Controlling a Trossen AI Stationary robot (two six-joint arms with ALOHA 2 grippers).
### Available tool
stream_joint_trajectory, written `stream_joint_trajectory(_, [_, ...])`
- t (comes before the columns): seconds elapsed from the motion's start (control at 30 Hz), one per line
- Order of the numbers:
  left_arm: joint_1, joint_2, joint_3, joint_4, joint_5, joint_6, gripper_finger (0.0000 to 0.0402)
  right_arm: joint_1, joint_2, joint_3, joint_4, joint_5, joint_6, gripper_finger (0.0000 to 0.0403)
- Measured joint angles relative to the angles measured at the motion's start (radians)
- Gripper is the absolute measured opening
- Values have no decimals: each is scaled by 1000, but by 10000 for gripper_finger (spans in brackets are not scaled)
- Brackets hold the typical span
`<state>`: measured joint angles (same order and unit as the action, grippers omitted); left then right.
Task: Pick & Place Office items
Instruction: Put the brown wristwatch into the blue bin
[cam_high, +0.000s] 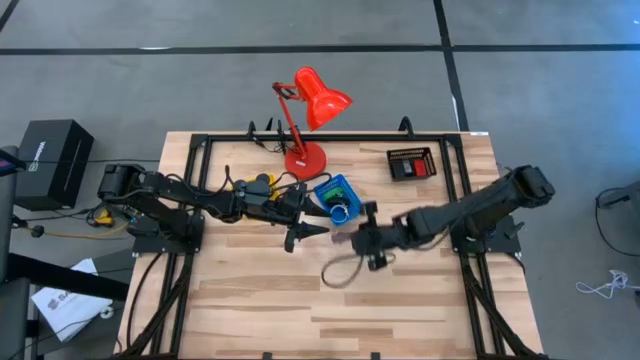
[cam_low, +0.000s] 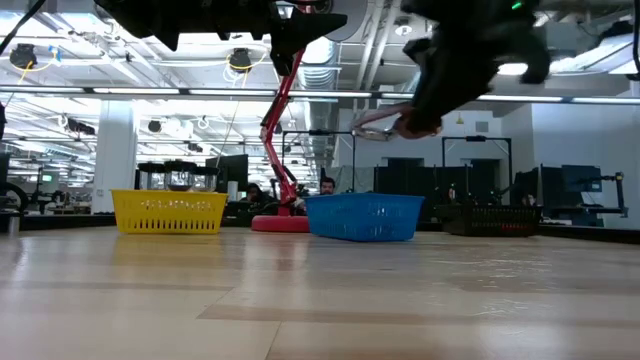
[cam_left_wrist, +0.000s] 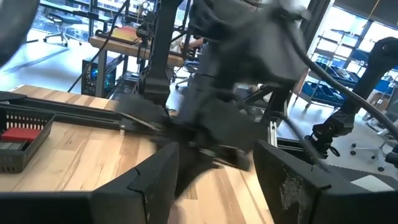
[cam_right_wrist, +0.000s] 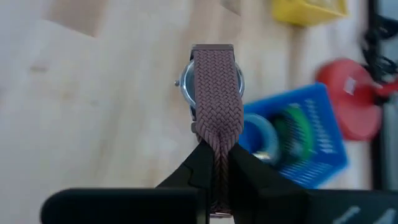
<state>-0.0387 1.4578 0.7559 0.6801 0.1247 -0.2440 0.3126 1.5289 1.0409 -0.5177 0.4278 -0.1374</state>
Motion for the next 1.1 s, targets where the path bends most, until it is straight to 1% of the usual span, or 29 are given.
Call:
stream_joint_trajectory(0.2, [0, 0, 0, 1, 0, 0, 204, -198, 9, 1, 5, -13, -77, 18])
stream_joint_trajectory(0.3, [0, 0, 0, 1, 0, 0, 204, -275, 41, 0, 0, -64, -136, 21])
stream_joint_trajectory(0.43, [0, 0, 0, 1, 0, 0, 204, -340, 88, 0, 2, -116, -208, 21])
stream_joint_trajectory(0.6, [0, 0, 0, 1, 0, 0, 204, -379, 130, 0, 14, -137, -307, 24])
stream_joint_trajectory(0.87, [0, 0, 0, 1, 0, 1, 204, -388, 147, 0, 79, -273, -410, 38])
stream_joint_trajectory(1.1, [0, 0, 0, 1, 0, 3, 204, -394, 147, 0, 82, -275, -423, 46])
